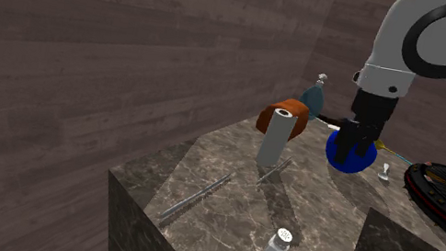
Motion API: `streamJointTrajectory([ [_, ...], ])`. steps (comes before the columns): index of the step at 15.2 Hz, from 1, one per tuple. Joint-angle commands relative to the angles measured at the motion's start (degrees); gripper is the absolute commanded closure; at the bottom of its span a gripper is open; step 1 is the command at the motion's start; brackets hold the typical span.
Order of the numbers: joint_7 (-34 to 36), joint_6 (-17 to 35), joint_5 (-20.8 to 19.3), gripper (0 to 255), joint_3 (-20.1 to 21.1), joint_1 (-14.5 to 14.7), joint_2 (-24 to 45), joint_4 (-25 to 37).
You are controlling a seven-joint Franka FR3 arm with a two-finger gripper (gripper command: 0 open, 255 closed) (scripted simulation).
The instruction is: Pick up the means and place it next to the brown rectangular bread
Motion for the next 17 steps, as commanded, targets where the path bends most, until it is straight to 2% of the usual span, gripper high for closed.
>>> streamJointTrajectory([
  [1,0.0,0.0,0.0,0,0.0,0.0,0.0,0.0],
  [9,25.71,8.83,10.71,0,12.32,-1.31,1.85,-5.01],
  [13,38.21,14.62,14.97,0,18.7,-2.4,6.17,-4.83],
  [17,50.68,20.89,17.51,0,24.98,-4.25,12.48,-2.9],
])
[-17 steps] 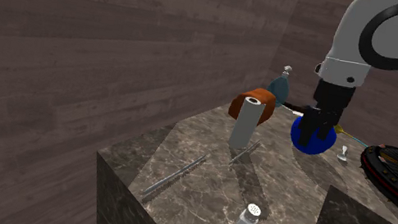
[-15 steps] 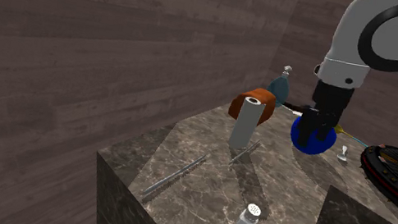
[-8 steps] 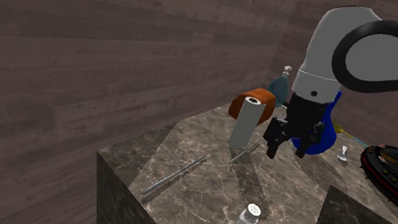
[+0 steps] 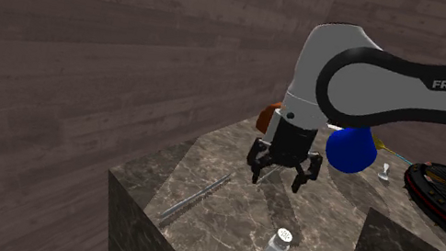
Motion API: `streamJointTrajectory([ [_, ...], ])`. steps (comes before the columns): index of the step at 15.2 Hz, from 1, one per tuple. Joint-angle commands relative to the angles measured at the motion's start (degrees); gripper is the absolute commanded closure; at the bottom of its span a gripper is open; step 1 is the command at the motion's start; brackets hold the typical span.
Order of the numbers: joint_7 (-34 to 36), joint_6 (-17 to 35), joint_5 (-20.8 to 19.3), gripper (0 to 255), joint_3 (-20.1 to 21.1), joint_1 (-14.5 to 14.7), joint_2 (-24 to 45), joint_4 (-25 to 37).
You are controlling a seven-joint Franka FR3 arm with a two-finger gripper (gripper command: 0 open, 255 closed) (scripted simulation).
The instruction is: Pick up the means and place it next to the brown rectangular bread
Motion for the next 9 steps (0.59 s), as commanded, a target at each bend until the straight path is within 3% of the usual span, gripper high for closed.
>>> streamJointTrajectory([
  [1,6.5,3.72,0.9,0,3.09,-1.15,3.42,0.72],
  [5,19.54,9.95,0.16,0,9.1,-4.12,11.76,4.57],
  [9,33.79,15.54,-4.19,0,14.39,-7.4,21.55,9.68],
])
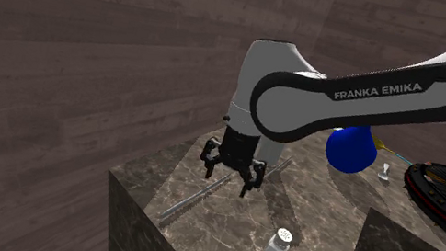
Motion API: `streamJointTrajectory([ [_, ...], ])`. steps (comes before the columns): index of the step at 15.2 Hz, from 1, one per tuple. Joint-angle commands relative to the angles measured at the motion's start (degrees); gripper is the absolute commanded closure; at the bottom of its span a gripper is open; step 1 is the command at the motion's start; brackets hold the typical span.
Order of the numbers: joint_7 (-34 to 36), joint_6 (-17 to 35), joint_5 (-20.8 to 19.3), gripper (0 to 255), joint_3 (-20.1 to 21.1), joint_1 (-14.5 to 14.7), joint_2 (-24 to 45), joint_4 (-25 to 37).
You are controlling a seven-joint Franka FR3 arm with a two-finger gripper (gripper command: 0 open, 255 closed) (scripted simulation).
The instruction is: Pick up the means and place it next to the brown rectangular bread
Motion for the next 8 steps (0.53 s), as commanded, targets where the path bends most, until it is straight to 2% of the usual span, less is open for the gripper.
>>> streamJointTrajectory([
  [1,7.89,3.23,-3.08,0,2.43,-1.57,5.51,2.46],
  [5,23.68,6.76,-11.97,0,4.44,-2.52,16.64,9.0],
  [8,24.51,8.98,-13.14,0,4.11,-1.97,18.13,7.96],
])
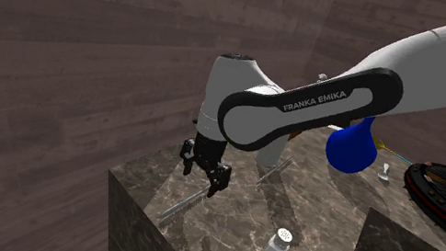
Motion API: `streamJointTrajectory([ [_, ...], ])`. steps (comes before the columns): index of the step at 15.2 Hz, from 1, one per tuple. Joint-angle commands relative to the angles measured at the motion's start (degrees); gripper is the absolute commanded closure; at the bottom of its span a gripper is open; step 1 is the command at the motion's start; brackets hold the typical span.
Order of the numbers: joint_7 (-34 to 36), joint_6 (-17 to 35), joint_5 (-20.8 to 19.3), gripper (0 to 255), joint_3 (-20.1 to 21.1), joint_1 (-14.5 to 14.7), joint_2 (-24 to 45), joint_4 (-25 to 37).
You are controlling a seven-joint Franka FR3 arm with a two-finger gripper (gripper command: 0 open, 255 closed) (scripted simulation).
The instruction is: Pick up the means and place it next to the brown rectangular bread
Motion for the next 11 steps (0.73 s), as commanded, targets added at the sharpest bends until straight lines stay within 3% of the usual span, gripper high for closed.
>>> streamJointTrajectory([
  [1,1.08,1.46,-0.94,0,-0.04,0.22,1.11,-0.52],
  [11,2.27,4.04,-2.62,0,-0.25,0.62,3.1,-1.56],
])
